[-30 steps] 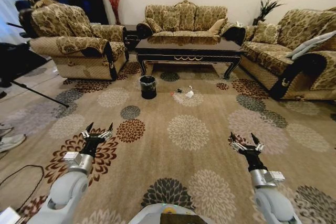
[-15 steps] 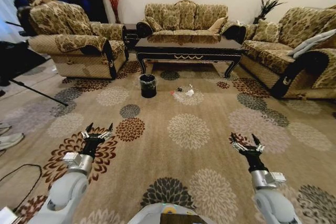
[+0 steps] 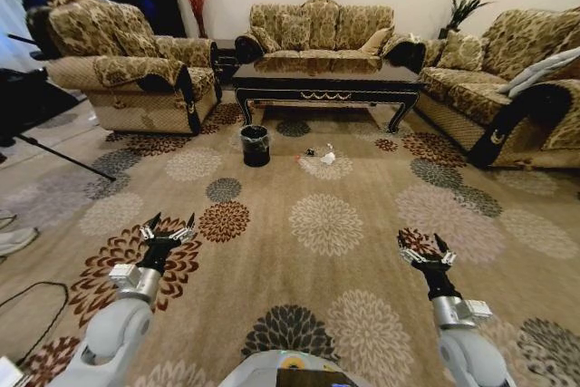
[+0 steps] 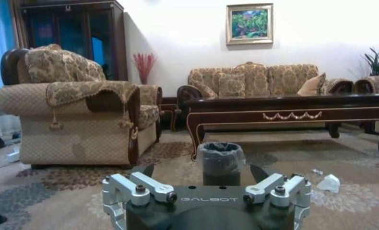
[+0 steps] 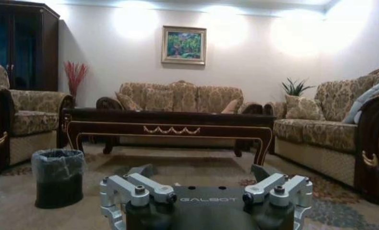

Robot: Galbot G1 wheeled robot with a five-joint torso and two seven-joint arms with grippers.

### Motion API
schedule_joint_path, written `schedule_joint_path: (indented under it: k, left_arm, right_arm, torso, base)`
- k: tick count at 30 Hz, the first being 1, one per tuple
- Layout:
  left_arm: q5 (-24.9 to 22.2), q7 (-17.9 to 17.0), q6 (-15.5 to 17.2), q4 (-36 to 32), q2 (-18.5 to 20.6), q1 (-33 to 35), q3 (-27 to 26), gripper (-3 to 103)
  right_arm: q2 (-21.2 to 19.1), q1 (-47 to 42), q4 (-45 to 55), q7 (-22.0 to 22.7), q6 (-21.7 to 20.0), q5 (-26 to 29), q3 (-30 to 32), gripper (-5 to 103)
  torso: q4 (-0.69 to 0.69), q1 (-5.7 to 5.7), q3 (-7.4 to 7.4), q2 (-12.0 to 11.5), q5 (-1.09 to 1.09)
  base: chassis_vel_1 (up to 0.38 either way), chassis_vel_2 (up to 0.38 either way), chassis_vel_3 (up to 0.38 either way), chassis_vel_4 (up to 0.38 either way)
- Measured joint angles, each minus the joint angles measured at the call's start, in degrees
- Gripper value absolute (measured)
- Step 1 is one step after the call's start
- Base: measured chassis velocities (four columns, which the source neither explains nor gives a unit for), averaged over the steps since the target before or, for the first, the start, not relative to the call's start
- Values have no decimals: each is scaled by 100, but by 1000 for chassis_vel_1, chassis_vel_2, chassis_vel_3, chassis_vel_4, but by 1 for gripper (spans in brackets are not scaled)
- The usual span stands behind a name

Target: Move to the front of the table and pick up the trash from the floor, then place it into the trash bin.

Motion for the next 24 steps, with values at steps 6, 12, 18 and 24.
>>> schedule_joint_path:
  k: [6,12,18,24]
  left_arm:
    - [23,-1,-17,4,-18,11,10,99]
    - [38,-1,-26,9,-28,22,14,98]
    - [37,-1,-34,22,-18,12,12,95]
    - [37,-1,-45,25,-18,12,15,99]
  right_arm:
    - [7,16,-5,0,1,-12,-3,100]
    - [2,29,-13,1,1,-20,-18,100]
    - [-12,44,-25,10,-4,-42,-19,100]
    - [-6,32,-30,19,-19,-71,-18,100]
  torso:
    - [0,-30,-109,-136,0]
    - [0,-49,-195,-242,0]
    - [0,-77,-303,-379,0]
    - [0,-99,-397,-495,0]
  base:
    - [0,0,0,0]
    - [0,0,0,0]
    - [0,0,0,0]
    - [0,0,0,0]
